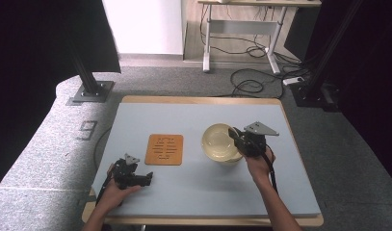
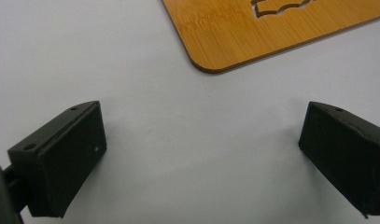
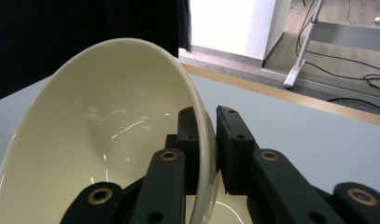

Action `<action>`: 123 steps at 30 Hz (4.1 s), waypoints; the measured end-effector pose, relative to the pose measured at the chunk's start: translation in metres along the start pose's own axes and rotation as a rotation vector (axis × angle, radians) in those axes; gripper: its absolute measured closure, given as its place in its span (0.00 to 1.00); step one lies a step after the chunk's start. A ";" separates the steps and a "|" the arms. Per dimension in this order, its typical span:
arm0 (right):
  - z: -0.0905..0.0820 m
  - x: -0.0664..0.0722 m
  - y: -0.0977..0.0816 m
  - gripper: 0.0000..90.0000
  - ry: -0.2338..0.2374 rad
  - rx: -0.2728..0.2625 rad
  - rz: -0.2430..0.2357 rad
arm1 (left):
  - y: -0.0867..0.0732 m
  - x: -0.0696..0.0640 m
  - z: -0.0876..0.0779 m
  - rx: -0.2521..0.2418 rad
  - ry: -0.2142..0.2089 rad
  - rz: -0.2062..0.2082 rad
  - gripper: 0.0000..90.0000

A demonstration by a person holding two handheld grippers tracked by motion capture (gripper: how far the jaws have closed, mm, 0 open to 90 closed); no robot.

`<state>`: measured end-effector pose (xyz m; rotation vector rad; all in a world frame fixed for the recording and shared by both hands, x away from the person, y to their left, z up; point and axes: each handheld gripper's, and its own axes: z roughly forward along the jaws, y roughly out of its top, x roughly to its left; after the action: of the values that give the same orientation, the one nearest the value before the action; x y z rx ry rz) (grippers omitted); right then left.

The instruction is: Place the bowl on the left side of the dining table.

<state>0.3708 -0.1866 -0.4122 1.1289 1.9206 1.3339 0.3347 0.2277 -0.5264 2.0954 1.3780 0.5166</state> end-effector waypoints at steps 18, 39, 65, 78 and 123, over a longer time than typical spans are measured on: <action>-0.001 0.007 0.003 0.89 0.018 -0.018 -0.010 | 0.000 0.000 0.000 0.000 0.000 0.000 0.01; 0.004 0.020 0.005 0.89 0.065 -0.020 -0.013 | 0.000 0.000 0.000 0.000 0.000 0.000 0.01; 0.025 0.040 0.000 0.89 0.096 0.024 -0.032 | 0.000 0.000 0.000 0.000 0.000 0.001 0.01; 0.032 0.044 -0.001 0.89 0.095 0.044 -0.033 | 0.000 0.000 0.000 0.000 0.002 0.001 0.01; 0.065 0.071 0.004 0.89 0.141 0.077 -0.067 | 0.000 0.000 0.000 0.000 0.002 0.002 0.01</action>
<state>0.3887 -0.0934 -0.4301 1.0210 2.1079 1.3456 0.3347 0.2277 -0.5263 2.0975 1.3768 0.5198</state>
